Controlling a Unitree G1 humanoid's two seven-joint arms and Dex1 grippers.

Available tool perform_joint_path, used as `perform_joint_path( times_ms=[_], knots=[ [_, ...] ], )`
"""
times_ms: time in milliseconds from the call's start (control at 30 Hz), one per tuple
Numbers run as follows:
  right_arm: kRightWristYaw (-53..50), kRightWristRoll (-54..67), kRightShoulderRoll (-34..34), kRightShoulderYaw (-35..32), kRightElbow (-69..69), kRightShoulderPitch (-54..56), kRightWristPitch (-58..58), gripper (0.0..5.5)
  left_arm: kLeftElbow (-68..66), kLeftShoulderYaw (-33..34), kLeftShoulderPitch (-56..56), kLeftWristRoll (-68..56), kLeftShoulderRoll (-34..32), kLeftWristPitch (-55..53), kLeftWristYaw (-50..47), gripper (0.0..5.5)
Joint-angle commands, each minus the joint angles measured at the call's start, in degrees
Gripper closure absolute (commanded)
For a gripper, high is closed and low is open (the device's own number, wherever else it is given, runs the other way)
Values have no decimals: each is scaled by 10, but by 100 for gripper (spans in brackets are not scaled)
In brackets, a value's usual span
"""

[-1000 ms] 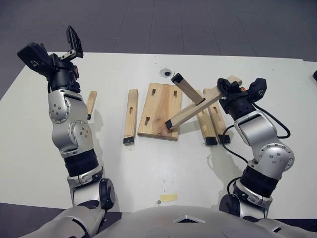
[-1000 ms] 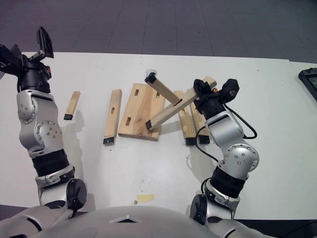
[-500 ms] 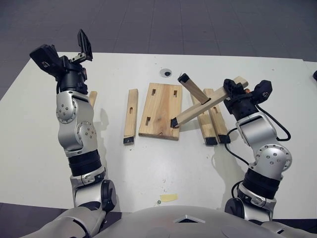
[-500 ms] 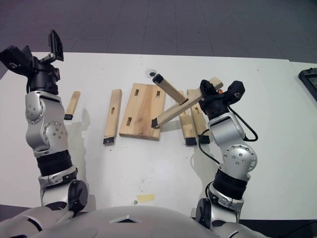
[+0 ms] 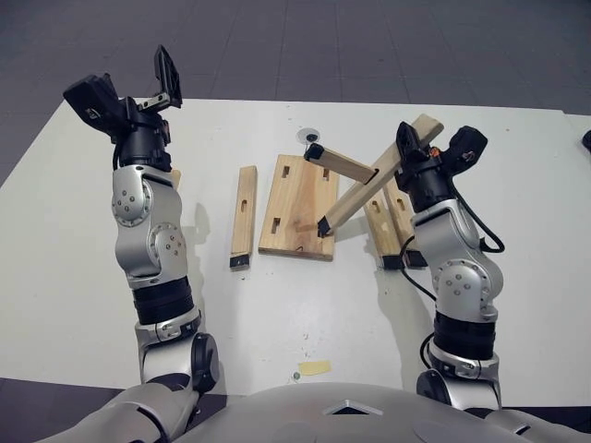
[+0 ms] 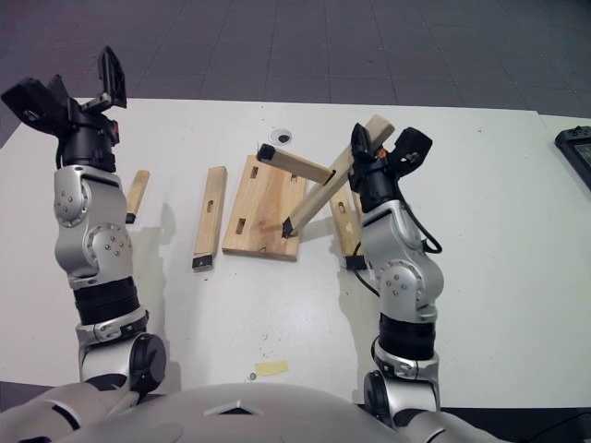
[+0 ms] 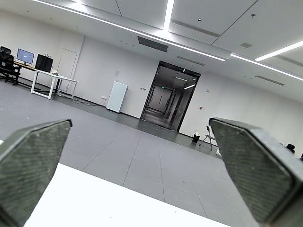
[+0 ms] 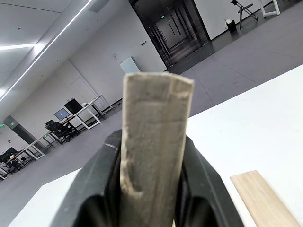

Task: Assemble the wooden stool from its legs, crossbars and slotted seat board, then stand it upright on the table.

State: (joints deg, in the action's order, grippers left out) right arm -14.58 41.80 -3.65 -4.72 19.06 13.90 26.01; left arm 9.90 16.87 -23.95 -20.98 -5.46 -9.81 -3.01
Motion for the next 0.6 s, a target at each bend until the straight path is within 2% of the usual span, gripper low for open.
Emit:
perform_joint_path(
  times_ms=[33, 233, 300, 400, 600],
  knots=[
    [3, -72, -16, 4, -57, -11, 8, 444, -4, -8, -12, 1, 3, 2, 1, 10],
    [10, -28, -2, -21, -43, -9, 34, 444, 8, -25, 1, 1, 3, -21, 8, 10],
    [8, 15, 8, -37, -21, -14, 56, 444, 32, -63, 33, -20, -25, -72, 67, 10],
    [-4, 72, 7, -63, 8, 30, 85, 445, 116, -137, 124, -44, -103, -120, 203, 10],
    [-7, 114, -8, -83, 16, 137, 115, 449, 175, -168, 200, -79, -192, -174, 328, 10]
  ],
)
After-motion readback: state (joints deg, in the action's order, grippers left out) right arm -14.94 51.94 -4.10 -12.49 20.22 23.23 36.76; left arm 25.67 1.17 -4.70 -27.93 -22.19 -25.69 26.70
